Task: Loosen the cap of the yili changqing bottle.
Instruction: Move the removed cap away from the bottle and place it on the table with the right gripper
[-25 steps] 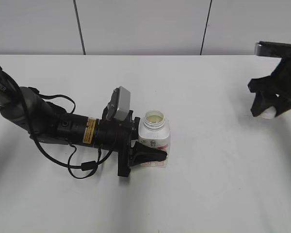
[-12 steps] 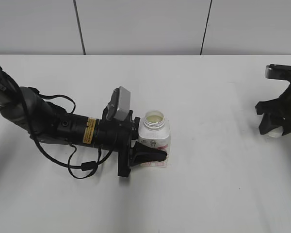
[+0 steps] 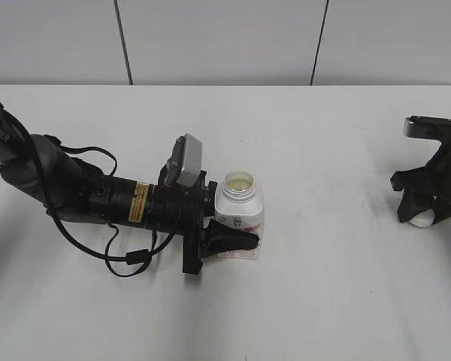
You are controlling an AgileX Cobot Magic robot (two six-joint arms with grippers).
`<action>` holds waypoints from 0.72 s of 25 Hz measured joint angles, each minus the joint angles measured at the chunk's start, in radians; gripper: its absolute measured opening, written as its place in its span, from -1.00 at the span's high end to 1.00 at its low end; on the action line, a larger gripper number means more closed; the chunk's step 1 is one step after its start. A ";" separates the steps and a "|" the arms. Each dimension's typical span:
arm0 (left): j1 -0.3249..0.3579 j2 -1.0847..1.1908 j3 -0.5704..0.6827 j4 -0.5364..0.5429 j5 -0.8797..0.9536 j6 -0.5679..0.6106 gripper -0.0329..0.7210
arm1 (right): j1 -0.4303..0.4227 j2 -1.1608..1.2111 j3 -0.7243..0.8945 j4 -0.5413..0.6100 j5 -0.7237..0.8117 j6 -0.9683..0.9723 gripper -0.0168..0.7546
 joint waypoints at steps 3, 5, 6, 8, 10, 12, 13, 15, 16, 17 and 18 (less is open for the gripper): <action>0.000 0.000 0.000 0.000 0.000 0.000 -0.07 | 0.000 0.000 0.000 0.000 0.001 -0.001 -0.05; 0.000 0.000 0.000 0.000 0.000 0.000 -0.07 | 0.000 0.000 0.000 0.001 0.002 -0.001 -0.19; 0.000 0.000 0.000 0.000 0.000 0.000 -0.07 | 0.000 0.000 0.000 0.001 0.003 -0.001 -0.33; 0.000 0.000 0.000 0.000 0.000 0.000 -0.07 | 0.000 -0.001 0.000 0.001 0.003 -0.001 -0.56; 0.000 0.000 0.000 0.000 0.000 0.000 -0.07 | 0.000 -0.002 -0.004 0.002 0.011 -0.001 -0.65; 0.000 0.000 0.000 0.000 0.000 0.000 -0.07 | 0.000 -0.009 -0.016 0.002 0.040 0.000 -0.60; 0.000 0.000 0.000 0.000 0.000 0.000 -0.07 | 0.000 -0.020 -0.028 0.004 0.060 0.000 -0.55; 0.000 0.000 0.000 0.000 0.000 0.000 -0.07 | 0.000 -0.052 -0.056 0.012 0.091 0.001 -0.48; 0.000 0.000 0.000 0.000 0.000 0.000 -0.07 | 0.000 -0.073 -0.069 0.020 0.104 0.001 -0.46; 0.000 0.000 0.000 0.000 0.000 0.000 -0.07 | 0.000 -0.092 -0.081 0.026 0.111 0.001 -0.45; 0.000 0.000 0.000 0.000 0.000 0.000 -0.07 | 0.000 -0.115 -0.088 0.033 0.114 0.001 -0.44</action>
